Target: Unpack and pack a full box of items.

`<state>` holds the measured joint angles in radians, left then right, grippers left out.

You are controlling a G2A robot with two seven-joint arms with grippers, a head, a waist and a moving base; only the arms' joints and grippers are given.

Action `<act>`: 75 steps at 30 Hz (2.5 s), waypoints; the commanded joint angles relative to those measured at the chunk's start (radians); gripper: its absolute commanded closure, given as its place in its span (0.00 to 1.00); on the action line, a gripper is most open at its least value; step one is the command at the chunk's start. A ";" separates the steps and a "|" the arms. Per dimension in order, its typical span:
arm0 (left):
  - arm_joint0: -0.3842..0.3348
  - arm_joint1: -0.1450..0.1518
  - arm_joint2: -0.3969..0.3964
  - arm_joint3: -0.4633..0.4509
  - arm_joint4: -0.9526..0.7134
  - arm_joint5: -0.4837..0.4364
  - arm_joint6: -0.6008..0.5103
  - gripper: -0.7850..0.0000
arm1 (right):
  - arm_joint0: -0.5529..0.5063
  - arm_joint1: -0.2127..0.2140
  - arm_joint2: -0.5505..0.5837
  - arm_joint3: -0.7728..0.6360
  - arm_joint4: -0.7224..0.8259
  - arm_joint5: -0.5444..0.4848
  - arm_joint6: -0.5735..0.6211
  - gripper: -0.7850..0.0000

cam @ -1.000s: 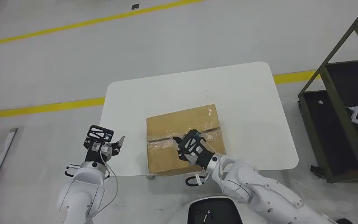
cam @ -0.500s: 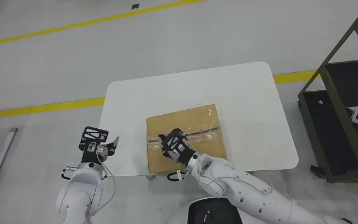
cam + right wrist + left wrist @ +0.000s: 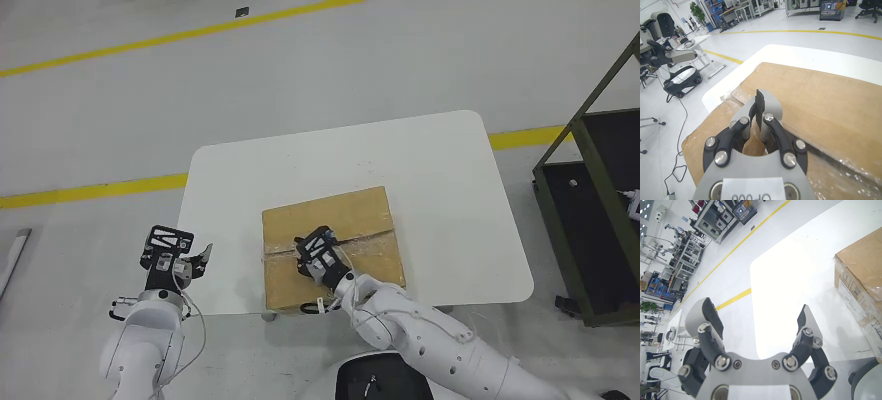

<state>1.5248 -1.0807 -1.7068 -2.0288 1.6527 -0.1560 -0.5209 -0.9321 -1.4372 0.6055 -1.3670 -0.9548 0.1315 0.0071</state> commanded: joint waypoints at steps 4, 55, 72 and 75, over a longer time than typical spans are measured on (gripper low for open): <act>0.000 0.000 0.000 0.000 0.000 0.000 0.000 0.00 | -0.055 0.019 0.063 -0.057 -0.041 0.015 0.022 1.00; 0.045 -0.013 -0.073 -0.006 -0.016 0.052 0.045 0.00 | -0.060 -0.011 0.065 -0.164 -0.152 -0.115 0.091 1.00; 0.064 -0.021 -0.082 -0.010 -0.011 0.041 0.056 0.00 | 0.047 -0.106 0.014 0.073 -0.057 -0.091 0.067 1.00; 0.065 -0.022 -0.083 -0.011 -0.009 0.040 0.058 0.00 | 0.013 -0.097 0.046 0.055 -0.071 -0.082 0.069 1.00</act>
<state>1.5900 -1.1023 -1.7903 -2.0391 1.6436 -0.1164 -0.4636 -0.9088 -1.5370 0.6406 -1.3061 -1.0226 0.0462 0.0752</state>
